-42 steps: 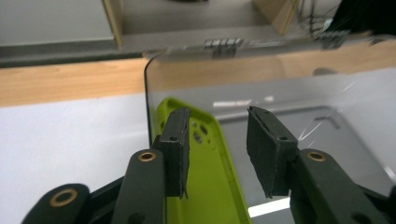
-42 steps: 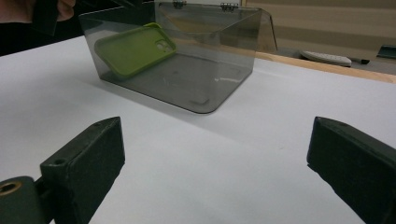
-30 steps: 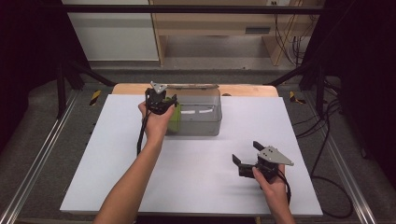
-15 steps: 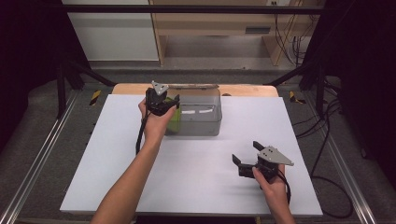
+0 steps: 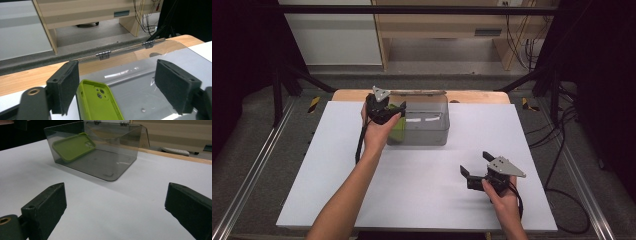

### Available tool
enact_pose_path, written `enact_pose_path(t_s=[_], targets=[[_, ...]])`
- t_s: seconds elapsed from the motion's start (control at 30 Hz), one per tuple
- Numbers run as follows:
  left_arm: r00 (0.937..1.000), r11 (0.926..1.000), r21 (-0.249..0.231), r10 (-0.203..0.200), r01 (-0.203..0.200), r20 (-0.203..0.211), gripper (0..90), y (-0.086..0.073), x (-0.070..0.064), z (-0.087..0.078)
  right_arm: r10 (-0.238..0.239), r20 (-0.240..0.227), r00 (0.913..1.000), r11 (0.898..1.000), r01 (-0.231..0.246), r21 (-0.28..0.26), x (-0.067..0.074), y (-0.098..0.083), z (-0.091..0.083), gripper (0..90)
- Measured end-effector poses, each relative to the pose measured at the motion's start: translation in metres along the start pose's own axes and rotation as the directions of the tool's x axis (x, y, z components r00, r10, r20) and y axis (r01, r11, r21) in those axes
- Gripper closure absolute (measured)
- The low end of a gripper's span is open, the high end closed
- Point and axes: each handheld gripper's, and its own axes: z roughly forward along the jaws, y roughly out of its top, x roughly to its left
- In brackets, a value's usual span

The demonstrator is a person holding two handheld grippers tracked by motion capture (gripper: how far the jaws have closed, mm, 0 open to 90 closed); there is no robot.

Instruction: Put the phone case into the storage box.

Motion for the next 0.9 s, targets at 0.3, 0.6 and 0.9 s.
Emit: enact_pose_path(t_s=[0.3,0.6,0.9], targets=[[0.999,0.9997,-0.02,-0.014,0.014,0.043,7.4,0.0,-0.001,-0.003,-0.001,-0.001,1.0,1.0,0.001,-0.001,0.0,0.0,0.0,4.2],[0.9952,0.996,-0.087,-0.011,0.02,0.097,3.7,-0.001,-0.002,-0.021,-0.003,0.0,1.0,1.0,0.003,-0.002,0.001,0.0,-0.001,4.0],[0.9925,0.9911,-0.131,-0.005,0.021,0.122,3.7,-0.008,0.005,-0.049,0.009,0.01,0.9999,1.0,-0.009,0.001,-0.001,0.001,-0.001,3.6]])
